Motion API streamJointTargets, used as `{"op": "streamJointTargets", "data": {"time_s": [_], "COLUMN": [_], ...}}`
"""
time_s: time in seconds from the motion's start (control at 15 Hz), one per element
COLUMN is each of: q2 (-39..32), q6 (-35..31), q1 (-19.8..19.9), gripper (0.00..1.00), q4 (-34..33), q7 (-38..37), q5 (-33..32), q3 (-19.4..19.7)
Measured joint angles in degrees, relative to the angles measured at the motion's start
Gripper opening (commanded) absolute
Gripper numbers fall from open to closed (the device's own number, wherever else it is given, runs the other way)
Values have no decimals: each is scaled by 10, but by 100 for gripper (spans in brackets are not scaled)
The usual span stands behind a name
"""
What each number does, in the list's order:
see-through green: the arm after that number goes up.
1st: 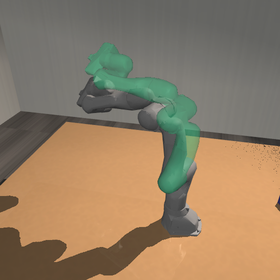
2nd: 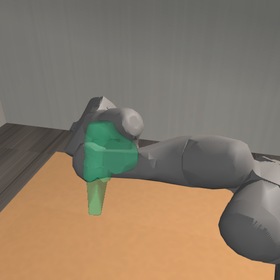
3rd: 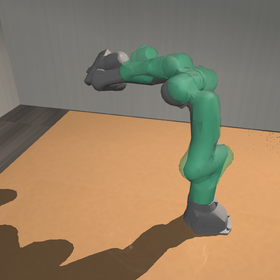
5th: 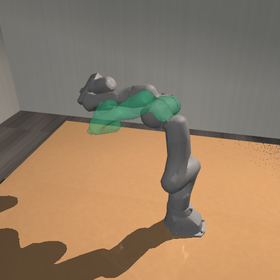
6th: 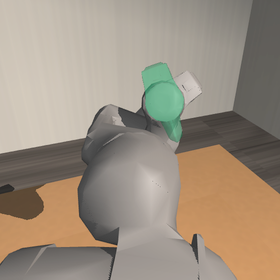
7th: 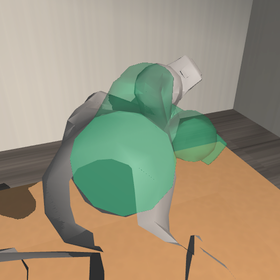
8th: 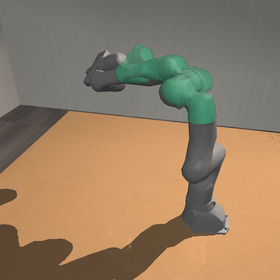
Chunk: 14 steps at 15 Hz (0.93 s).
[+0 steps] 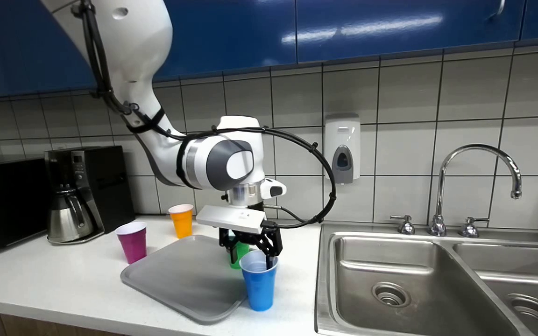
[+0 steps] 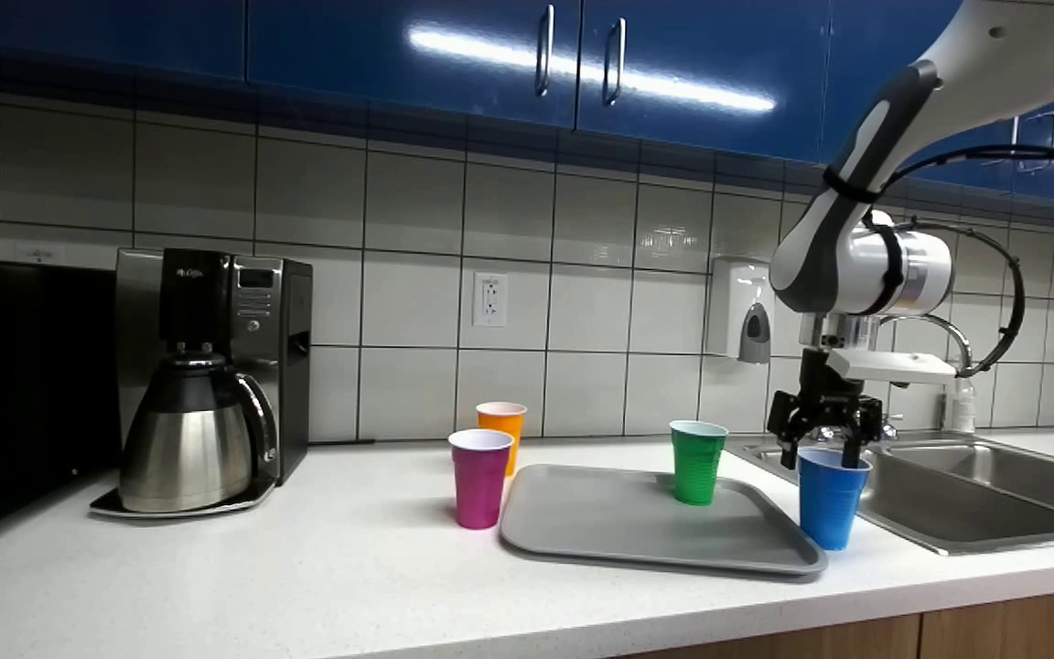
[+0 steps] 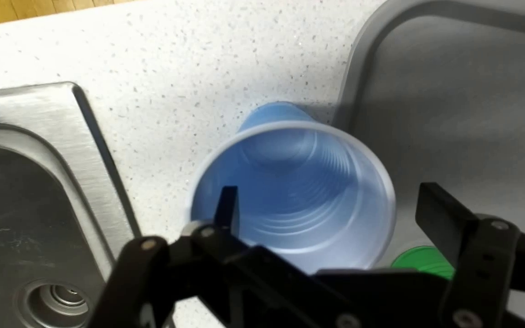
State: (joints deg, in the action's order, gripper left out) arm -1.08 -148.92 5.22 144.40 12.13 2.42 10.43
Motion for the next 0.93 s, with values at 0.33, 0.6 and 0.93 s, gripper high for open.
{"op": "streamJointTargets", "data": {"time_s": [0.33, 0.6, 0.93], "q2": [-5, -5, -5], "q6": [0, 0, 0], "q1": [1, 1, 1], "gripper": [42, 13, 0], "q4": [-5, -7, -7], "q7": [0, 0, 0], "q5": [0, 0, 0], "q3": [0, 0, 0]}}
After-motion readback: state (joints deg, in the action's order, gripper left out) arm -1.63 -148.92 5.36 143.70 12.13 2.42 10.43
